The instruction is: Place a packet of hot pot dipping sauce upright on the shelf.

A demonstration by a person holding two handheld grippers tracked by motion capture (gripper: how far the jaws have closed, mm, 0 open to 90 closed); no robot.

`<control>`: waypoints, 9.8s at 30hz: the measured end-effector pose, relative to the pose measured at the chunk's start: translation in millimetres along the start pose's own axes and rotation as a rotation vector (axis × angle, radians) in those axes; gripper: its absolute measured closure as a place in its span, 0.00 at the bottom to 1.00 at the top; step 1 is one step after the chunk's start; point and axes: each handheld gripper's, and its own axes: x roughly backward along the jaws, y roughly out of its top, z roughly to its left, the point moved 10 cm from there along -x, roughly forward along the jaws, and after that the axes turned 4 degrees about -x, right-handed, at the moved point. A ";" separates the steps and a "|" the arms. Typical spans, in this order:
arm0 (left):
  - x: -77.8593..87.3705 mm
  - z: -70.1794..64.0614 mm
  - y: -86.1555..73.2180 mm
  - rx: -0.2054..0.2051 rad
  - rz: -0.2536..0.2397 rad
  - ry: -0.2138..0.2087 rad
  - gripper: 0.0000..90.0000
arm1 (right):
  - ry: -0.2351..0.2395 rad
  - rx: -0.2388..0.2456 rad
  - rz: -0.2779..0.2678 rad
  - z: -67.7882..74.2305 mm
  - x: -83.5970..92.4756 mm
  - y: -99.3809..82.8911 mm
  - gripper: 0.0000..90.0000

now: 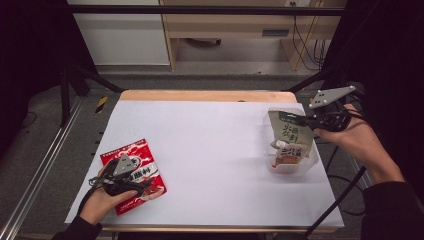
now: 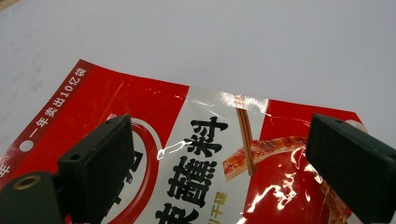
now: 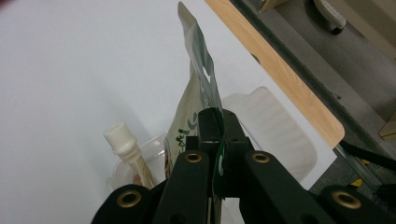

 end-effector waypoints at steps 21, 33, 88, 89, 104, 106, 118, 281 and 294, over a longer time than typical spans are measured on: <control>-0.8 -0.6 -0.7 -0.002 0.003 -0.002 0.09 | 0.006 0.016 0.046 -7.8 -28.2 2.1 1.00; -1.9 -2.0 -1.0 -0.005 0.006 -0.007 0.09 | 0.010 0.027 0.064 -12.8 -40.6 0.0 1.00; 3.5 9.8 -1.3 -0.016 -0.004 0.028 0.08 | -0.185 -0.037 -0.143 68.4 -9.8 28.1 0.18; 4.4 11.0 -2.0 -0.023 0.002 0.029 0.08 | -0.188 -0.026 -0.145 76.0 -11.4 29.5 0.18; 13.7 32.9 -5.7 -0.013 -0.009 0.094 0.07 | -0.097 -0.030 -0.145 161.4 -74.6 27.7 0.16; 14.9 35.9 -6.7 -0.012 -0.006 0.101 0.08 | -0.082 -0.050 -0.143 168.9 -86.7 23.6 0.16; 26.4 75.2 -18.7 0.055 -0.034 0.195 0.08 | -0.060 -0.165 -0.164 197.1 -154.6 5.3 0.15; 15.5 106.3 -22.0 0.124 -0.030 0.124 1.00 | -0.069 -0.118 -0.022 204.7 -182.9 -28.6 0.16; 40.2 86.5 31.0 0.035 -0.163 0.142 1.00 | -0.067 -0.118 -0.041 205.7 -178.2 -18.0 0.16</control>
